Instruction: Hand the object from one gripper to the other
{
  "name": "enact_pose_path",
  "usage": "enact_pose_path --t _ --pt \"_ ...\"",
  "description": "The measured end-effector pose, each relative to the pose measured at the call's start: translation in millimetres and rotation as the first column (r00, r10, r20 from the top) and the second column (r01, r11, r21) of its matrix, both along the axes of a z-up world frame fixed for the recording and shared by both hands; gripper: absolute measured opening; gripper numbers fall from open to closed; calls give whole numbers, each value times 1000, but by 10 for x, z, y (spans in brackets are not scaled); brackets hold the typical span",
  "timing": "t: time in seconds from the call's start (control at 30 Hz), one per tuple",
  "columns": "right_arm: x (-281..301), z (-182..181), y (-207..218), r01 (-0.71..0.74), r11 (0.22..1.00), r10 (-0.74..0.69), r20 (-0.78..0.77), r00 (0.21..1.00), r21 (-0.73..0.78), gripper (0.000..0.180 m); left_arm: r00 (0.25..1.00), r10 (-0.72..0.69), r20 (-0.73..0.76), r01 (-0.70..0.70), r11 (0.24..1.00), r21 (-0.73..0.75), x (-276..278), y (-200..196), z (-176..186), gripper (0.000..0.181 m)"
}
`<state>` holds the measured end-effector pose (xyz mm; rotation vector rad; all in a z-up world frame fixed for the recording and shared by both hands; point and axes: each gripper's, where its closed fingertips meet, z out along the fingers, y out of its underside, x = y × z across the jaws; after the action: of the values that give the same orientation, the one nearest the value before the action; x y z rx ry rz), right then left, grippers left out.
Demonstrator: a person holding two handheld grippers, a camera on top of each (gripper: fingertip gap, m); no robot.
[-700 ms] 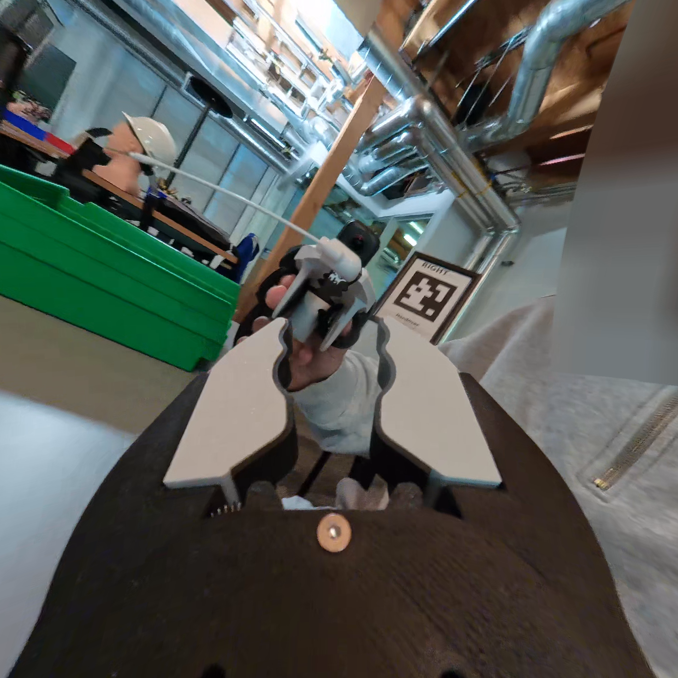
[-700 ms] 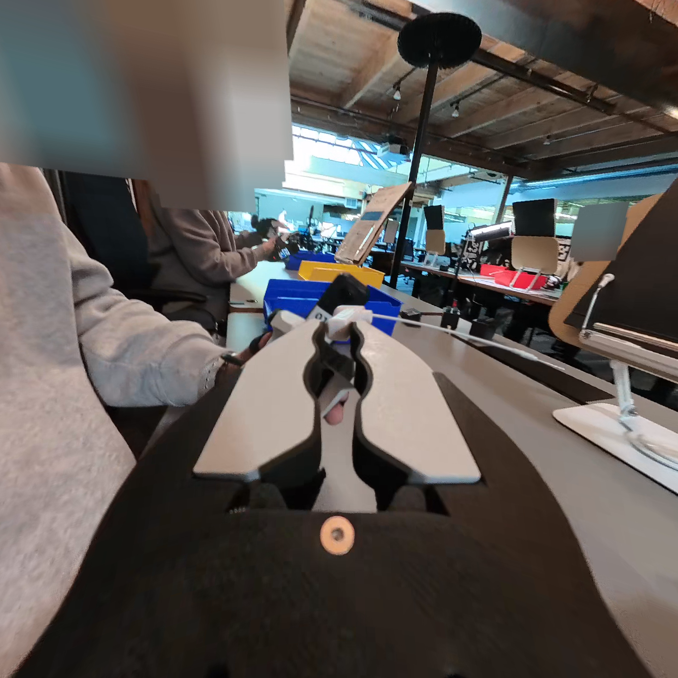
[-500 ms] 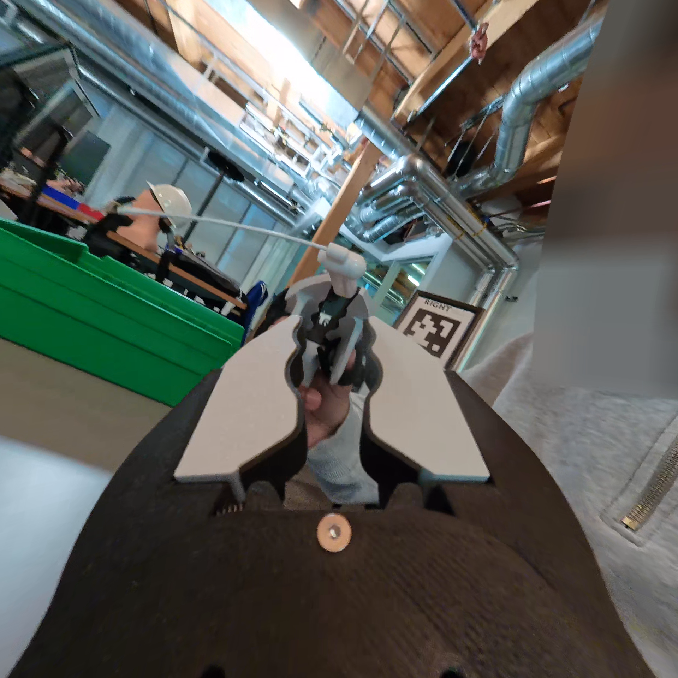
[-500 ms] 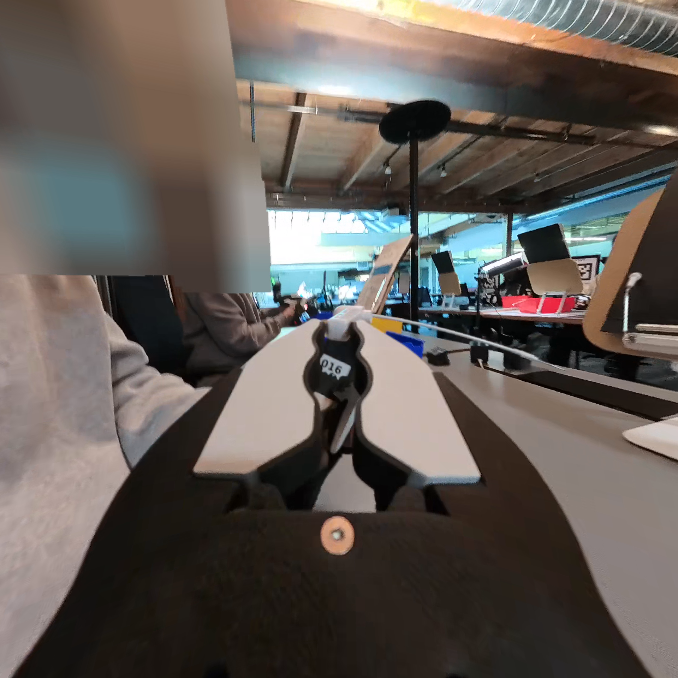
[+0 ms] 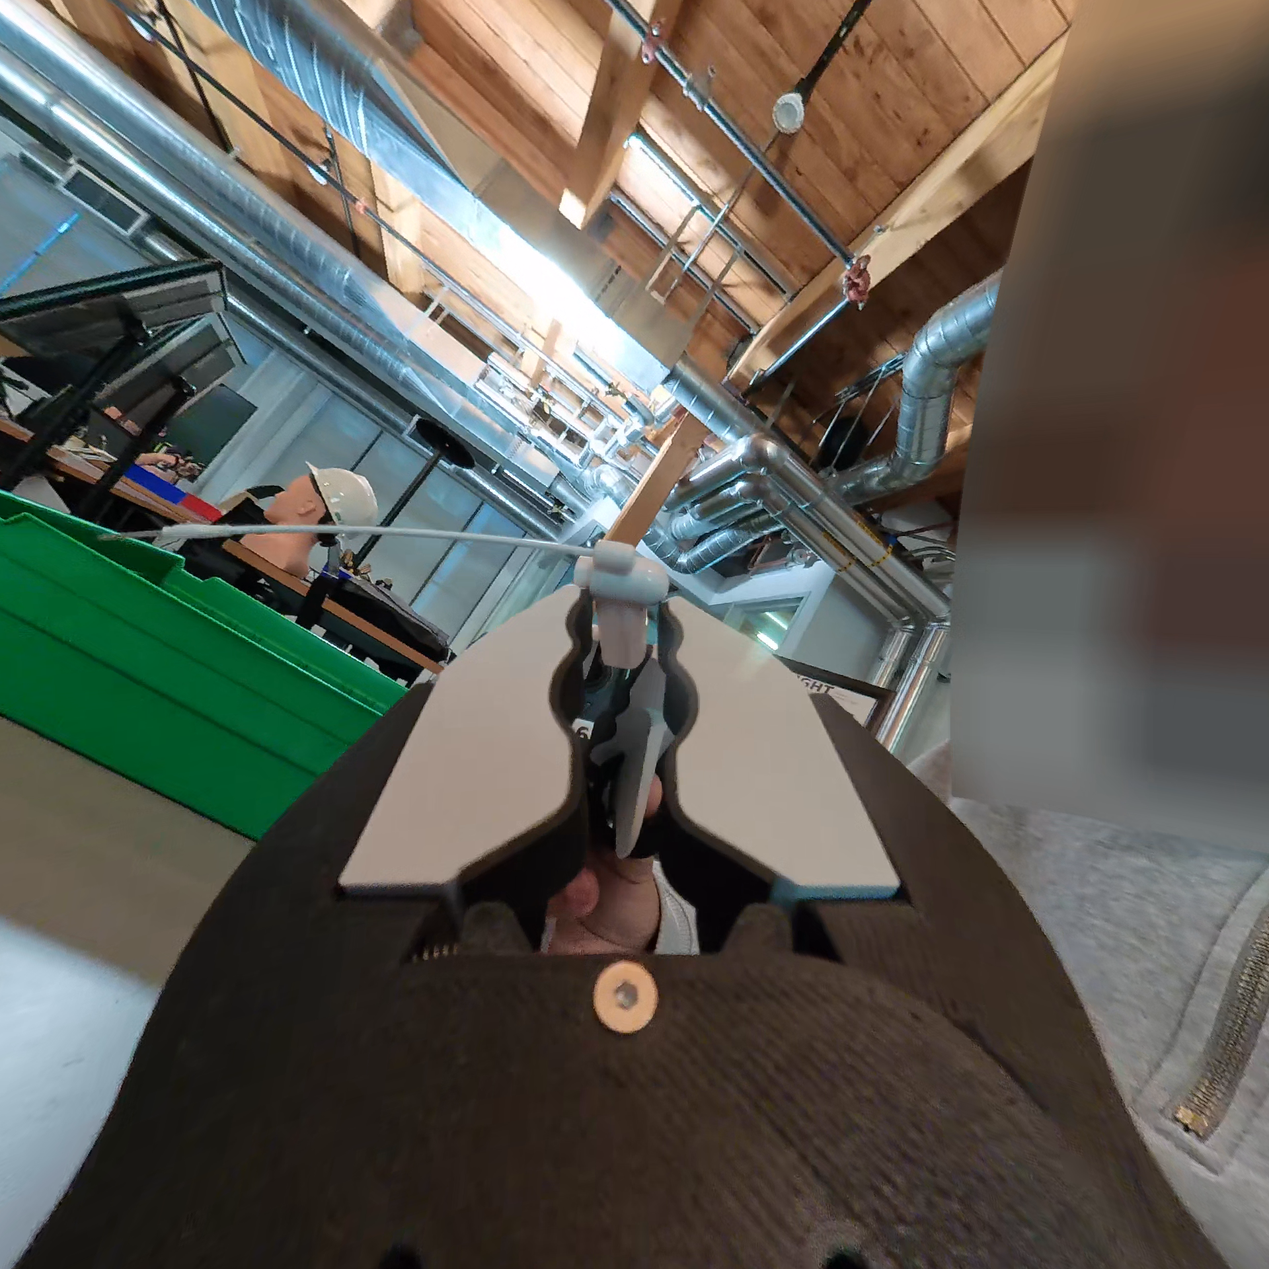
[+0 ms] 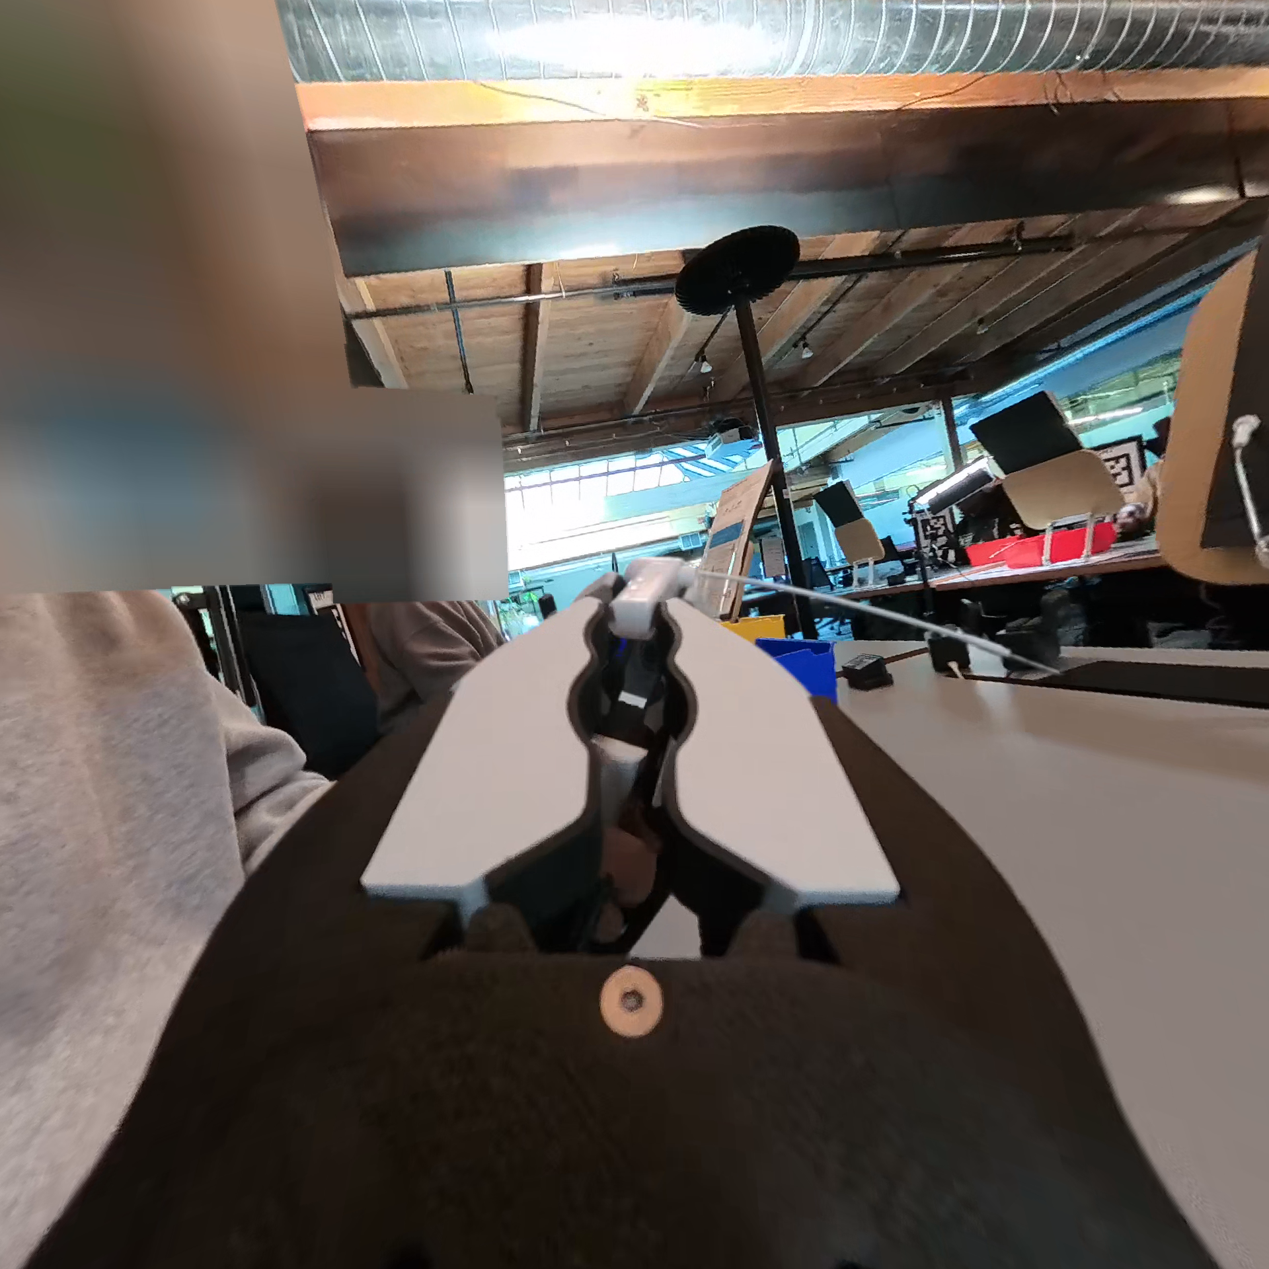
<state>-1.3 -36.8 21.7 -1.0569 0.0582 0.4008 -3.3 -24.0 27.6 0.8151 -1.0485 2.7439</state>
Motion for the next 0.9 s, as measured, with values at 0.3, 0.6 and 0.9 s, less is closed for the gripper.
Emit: enact_pose_path --t 0.3,0.6,0.9 --pt "-45 -158 112 -39 997 36 -37 999 -73 13 1000 11 -7 -11 999 31 12 -2 -8 13" --pt "-63 -159 107 -50 995 50 -7 999 -81 13 998 -61 -14 62 998 32 0 -24 -29 13" --pt "-56 -166 106 -63 994 62 -12 998 -86 13 999 -40 -11 41 993 107 4 -78 -71 13"
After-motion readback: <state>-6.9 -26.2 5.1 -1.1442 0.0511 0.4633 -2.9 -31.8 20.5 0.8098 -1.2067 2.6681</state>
